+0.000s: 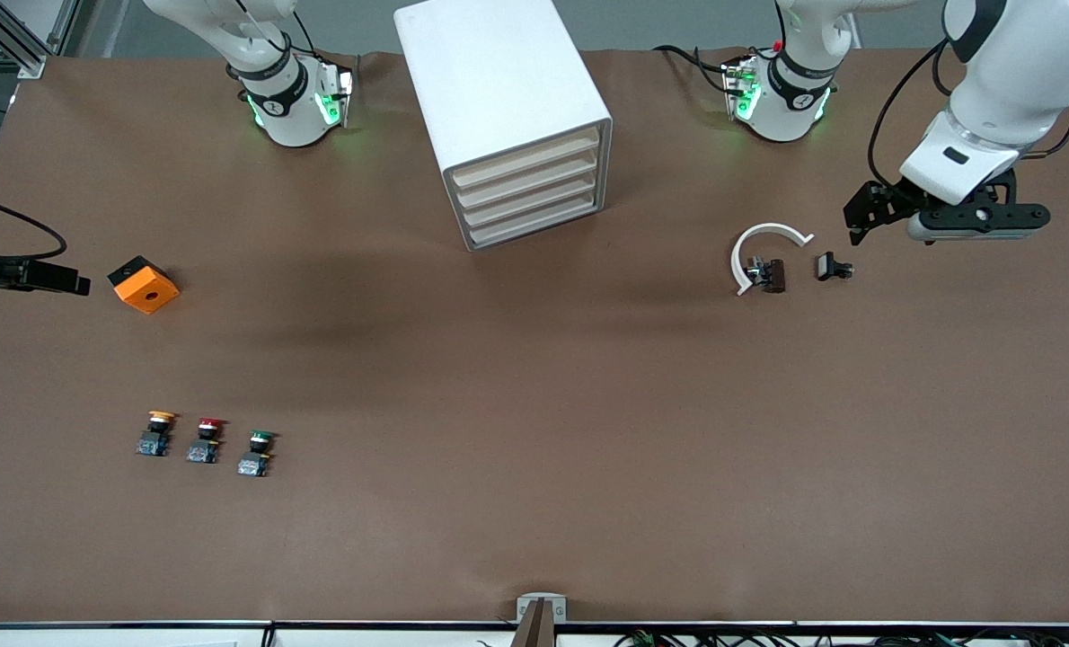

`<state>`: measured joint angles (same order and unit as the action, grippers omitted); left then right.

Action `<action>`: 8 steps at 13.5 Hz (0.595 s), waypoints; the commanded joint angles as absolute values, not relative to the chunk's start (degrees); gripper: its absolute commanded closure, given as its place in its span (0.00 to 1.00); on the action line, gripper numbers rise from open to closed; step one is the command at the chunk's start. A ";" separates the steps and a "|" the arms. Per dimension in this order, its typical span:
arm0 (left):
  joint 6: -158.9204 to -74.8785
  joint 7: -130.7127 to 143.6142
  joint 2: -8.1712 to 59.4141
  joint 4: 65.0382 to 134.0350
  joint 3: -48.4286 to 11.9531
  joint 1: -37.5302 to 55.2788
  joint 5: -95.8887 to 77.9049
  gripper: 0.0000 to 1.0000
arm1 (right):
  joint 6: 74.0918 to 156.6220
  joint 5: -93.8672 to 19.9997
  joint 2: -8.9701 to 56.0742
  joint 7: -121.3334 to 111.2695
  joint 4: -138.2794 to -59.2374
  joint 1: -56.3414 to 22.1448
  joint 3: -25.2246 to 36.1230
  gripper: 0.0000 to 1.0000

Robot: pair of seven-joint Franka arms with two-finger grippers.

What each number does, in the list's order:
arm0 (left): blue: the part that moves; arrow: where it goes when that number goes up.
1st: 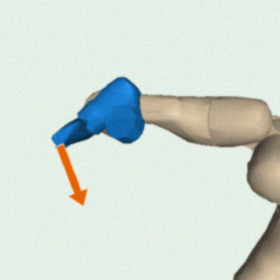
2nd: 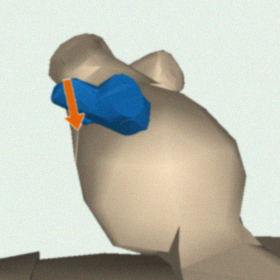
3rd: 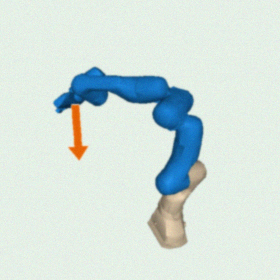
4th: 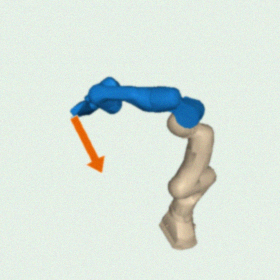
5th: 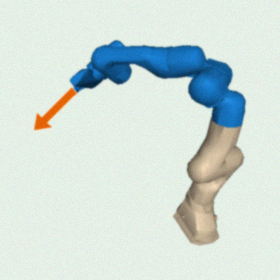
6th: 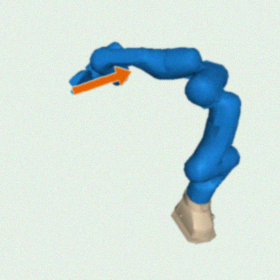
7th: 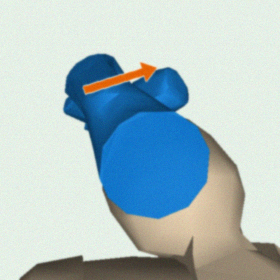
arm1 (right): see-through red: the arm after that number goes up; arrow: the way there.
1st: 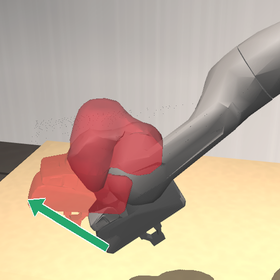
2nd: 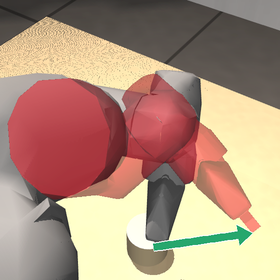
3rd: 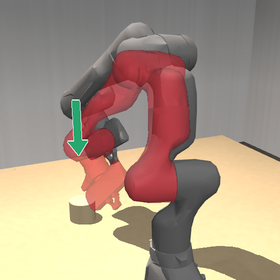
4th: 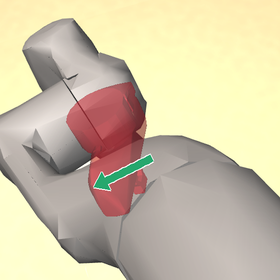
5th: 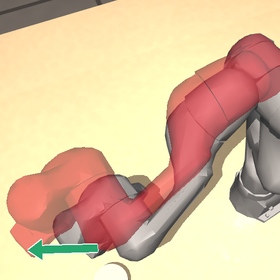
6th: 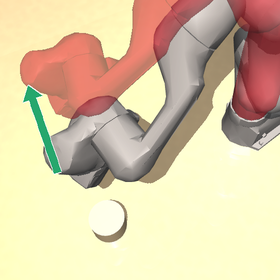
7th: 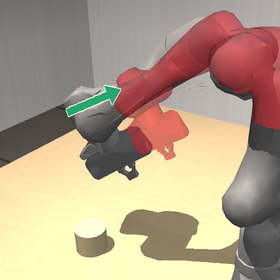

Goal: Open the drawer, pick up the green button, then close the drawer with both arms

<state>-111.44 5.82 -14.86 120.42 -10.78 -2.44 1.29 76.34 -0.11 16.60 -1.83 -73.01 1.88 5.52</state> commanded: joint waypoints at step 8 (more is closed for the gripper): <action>-104.34 -0.44 -14.77 112.86 -1.88 1.82 1.93 0.00 | 73.82 1.32 10.73 -1.67 -71.89 1.14 4.57 0.00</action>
